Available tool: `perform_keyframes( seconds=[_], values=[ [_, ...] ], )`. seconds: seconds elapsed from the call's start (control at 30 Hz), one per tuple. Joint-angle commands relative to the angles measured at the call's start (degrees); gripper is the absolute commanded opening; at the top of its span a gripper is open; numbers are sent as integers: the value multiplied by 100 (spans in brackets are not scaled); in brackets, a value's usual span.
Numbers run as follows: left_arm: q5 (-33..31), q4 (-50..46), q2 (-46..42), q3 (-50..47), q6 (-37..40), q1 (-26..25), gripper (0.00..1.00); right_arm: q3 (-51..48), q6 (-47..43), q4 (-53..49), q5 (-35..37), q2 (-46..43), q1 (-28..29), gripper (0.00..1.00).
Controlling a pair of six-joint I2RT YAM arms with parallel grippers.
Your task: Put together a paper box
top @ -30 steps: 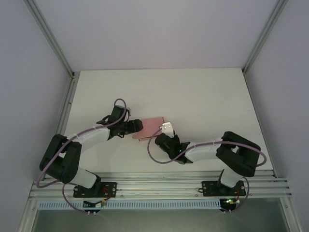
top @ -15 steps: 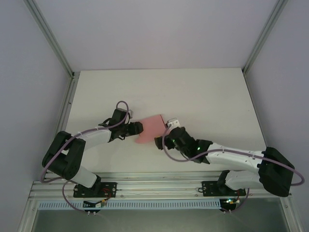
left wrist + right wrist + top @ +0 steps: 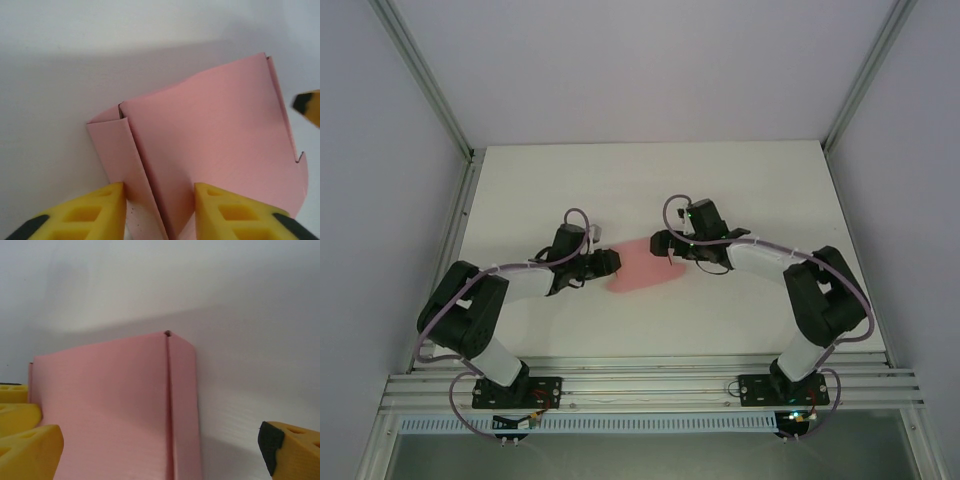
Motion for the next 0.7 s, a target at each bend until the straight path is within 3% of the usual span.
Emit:
perform_keyframes(
  seconds=[0.0,0.2,0.3,0.5,0.67],
  values=[
    [405,33,290,-481,-444,96,33,-87,363,39,-986,39,-201,100],
    [738,542,86,-749,-742,259,30,-196,439,65,-1779,147,-293,100],
    [548,415,-98,-797,-797,290,27,-242,547,175,-2145,280,-293,100],
    [508,434,-139,-846,-760,316,21,-306,1062,1033,-3298,701,-293,100],
    [623,791,98,-891,-937,327,21,-419,1370,1626,-3675,752,-292,94]
  ],
)
